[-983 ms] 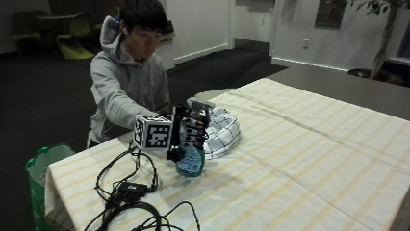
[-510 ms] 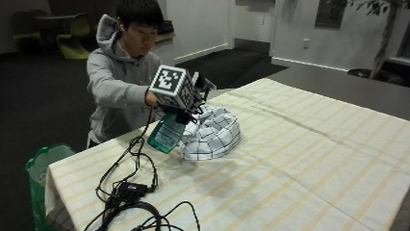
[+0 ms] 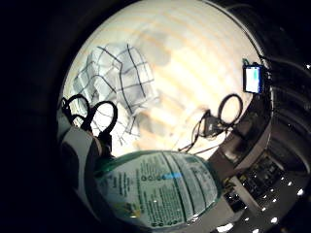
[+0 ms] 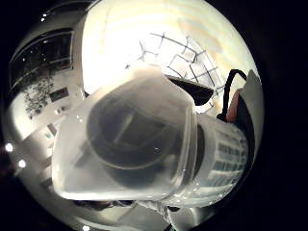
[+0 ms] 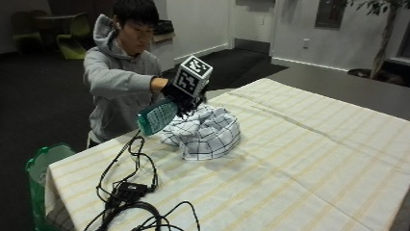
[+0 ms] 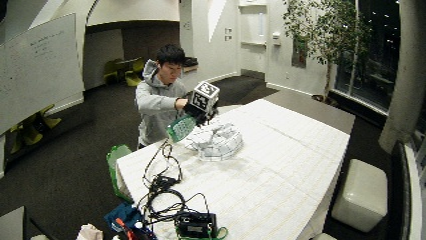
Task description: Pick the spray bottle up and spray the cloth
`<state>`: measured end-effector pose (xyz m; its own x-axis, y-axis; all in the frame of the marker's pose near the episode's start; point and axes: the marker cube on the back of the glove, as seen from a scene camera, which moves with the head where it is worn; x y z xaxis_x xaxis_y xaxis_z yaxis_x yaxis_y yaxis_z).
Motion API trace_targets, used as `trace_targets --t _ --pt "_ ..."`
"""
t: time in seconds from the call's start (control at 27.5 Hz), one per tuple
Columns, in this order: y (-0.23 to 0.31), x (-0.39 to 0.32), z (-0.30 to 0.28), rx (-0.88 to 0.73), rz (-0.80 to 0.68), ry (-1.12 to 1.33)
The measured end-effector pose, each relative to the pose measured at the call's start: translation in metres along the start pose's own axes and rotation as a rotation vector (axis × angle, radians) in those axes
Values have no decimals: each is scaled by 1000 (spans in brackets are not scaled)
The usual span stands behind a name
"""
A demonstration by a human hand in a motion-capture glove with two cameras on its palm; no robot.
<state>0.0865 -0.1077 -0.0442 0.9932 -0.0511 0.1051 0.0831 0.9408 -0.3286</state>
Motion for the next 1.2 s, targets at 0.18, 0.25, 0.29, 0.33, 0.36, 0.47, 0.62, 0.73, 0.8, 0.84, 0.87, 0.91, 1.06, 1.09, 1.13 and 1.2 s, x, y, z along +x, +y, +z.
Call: trace_targets --t 0.18,0.25,0.29,0.33,0.36,0.47,0.62,0.73,0.8,0.84,0.87,0.91,1.06,1.09,1.13,1.2 --pt "-4 -4 18 -39 19 32" --pt "-1 -8 15 -37 18 39" --pt "2 -10 12 -34 16 42" --pt "4 -13 8 -27 14 45" --pt "7 -15 2 -18 12 48" --pt "15 -22 -16 18 10 53" --pt "22 -29 -27 33 6 57" --pt "22 -33 -20 19 -3 59" --pt "18 -34 -11 8 -10 46" --pt "16 -34 -5 2 -15 35" --pt "13 -35 1 -4 -25 20" --pt "12 -37 7 -8 -39 1" --pt "15 -53 15 25 -155 -129" --pt "20 -62 13 48 -201 -179" --pt "26 -73 9 76 -251 -233" --pt "40 -98 -2 147 -358 -346"
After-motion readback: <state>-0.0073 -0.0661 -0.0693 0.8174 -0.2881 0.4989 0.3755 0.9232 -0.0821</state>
